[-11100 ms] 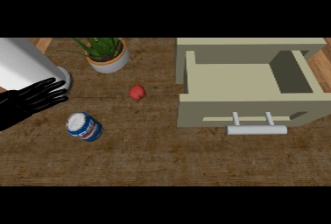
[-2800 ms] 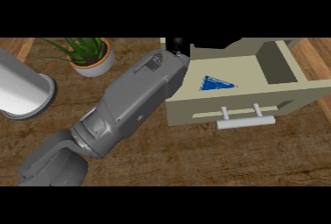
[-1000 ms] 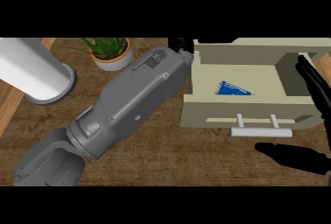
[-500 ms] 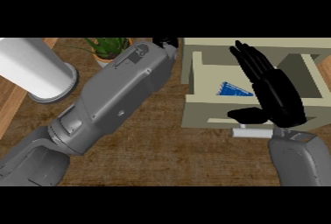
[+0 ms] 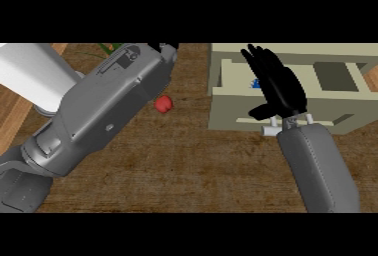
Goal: Pick up the can, place it into the drawer and close the drawer
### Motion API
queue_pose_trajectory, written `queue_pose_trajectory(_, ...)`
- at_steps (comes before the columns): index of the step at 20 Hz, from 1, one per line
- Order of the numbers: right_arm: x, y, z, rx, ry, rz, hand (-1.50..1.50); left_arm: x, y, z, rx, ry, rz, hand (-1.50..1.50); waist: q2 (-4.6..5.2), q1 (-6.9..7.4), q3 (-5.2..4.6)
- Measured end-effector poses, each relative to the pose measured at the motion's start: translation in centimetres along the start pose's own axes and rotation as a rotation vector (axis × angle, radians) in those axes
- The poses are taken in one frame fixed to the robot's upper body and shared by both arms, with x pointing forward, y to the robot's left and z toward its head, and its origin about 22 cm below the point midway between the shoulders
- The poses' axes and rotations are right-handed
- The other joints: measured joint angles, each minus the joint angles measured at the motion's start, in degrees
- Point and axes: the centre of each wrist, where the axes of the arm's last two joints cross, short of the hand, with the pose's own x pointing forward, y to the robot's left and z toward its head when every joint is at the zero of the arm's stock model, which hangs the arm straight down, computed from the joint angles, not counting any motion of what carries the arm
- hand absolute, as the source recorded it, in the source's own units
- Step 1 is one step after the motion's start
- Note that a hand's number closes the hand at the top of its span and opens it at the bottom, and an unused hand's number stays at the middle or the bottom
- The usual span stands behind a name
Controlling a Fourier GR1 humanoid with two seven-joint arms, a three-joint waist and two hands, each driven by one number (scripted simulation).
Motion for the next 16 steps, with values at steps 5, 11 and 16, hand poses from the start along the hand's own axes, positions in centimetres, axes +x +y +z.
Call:
queue_pose_trajectory(5,-1.3,2.3,-1.6,-0.005,0.021,0.068,-1.5,0.5,1.6,0.1,0.011,0.003,-0.004,-1.5,-0.25,0.44,-0.34)
queue_pose_trajectory(11,-2.4,3.4,-3.3,-0.055,0.03,0.142,-1.5,0.8,3.4,0.6,0.016,-0.006,-0.01,-1.5,-0.56,0.86,-0.77)
queue_pose_trajectory(16,-3.1,3.8,-4.3,-0.101,0.042,0.173,-1.5,0.9,4.9,0.7,0.016,-0.008,-0.005,-1.5,-0.41,1.17,-0.91)
